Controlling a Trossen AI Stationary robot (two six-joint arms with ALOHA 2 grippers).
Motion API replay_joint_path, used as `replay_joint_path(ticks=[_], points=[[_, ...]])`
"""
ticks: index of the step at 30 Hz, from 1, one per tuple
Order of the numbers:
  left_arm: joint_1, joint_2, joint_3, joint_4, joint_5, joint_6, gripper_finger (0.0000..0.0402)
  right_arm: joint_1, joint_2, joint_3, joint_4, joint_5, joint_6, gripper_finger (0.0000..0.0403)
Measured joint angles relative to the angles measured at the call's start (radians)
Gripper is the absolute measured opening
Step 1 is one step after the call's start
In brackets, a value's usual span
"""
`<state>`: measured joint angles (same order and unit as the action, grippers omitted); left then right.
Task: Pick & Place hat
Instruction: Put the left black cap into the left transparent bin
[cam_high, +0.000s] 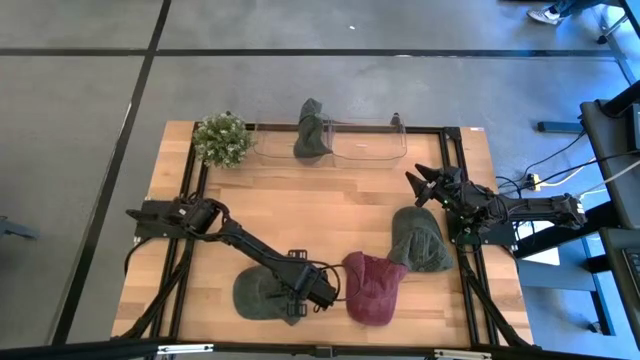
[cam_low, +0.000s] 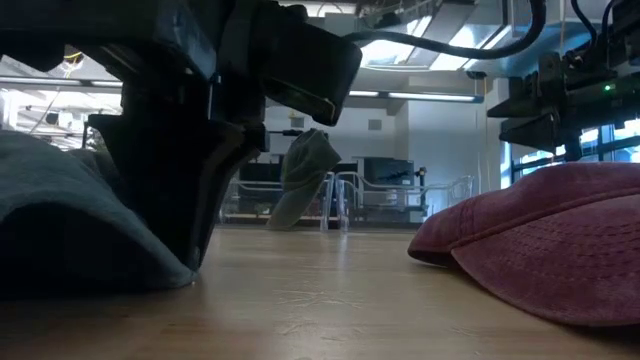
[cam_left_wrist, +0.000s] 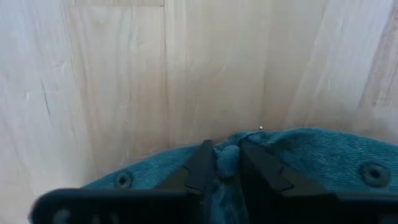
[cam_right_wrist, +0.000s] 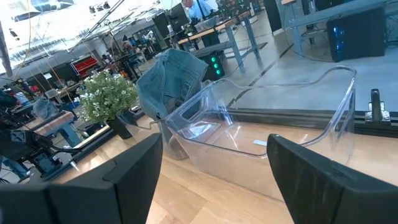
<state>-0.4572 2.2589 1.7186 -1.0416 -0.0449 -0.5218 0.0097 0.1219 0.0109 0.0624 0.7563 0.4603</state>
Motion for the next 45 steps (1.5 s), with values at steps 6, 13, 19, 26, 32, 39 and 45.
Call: replay_joint_path(ticks=[6,13,19,26,32,39,45], points=[[0.001,-0.013,-0.001,-0.002,0.007,0.023,0.0042,0.000,0.000,0.000,0.000,0.000,0.001,0.0289],[0.014,-0.128,-0.007,-0.050,-0.076,0.005,0.0042,0.000,0.000,0.000,0.000,0.000,0.003,0.0289],[0.034,-0.287,-0.006,-0.063,-0.185,0.003,0.0042,0.000,0.000,0.000,0.000,0.000,0.006,0.0289],[0.067,-0.500,-0.004,-0.063,-0.375,0.083,0.0042,0.000,0.000,0.000,0.000,-0.022,0.009,0.0289],[0.138,-0.653,-0.003,-0.057,-0.536,0.284,0.0041,0.000,0.000,0.000,0.001,-0.025,0.009,0.0289],[0.314,-0.795,-0.003,-0.023,-0.593,0.564,0.0043,0.000,0.000,0.000,0.001,-0.025,0.060,0.0289],[0.512,-0.859,-0.003,0.079,-0.543,0.827,0.0041,0.000,0.000,0.000,0.001,-0.023,0.058,0.0289]])
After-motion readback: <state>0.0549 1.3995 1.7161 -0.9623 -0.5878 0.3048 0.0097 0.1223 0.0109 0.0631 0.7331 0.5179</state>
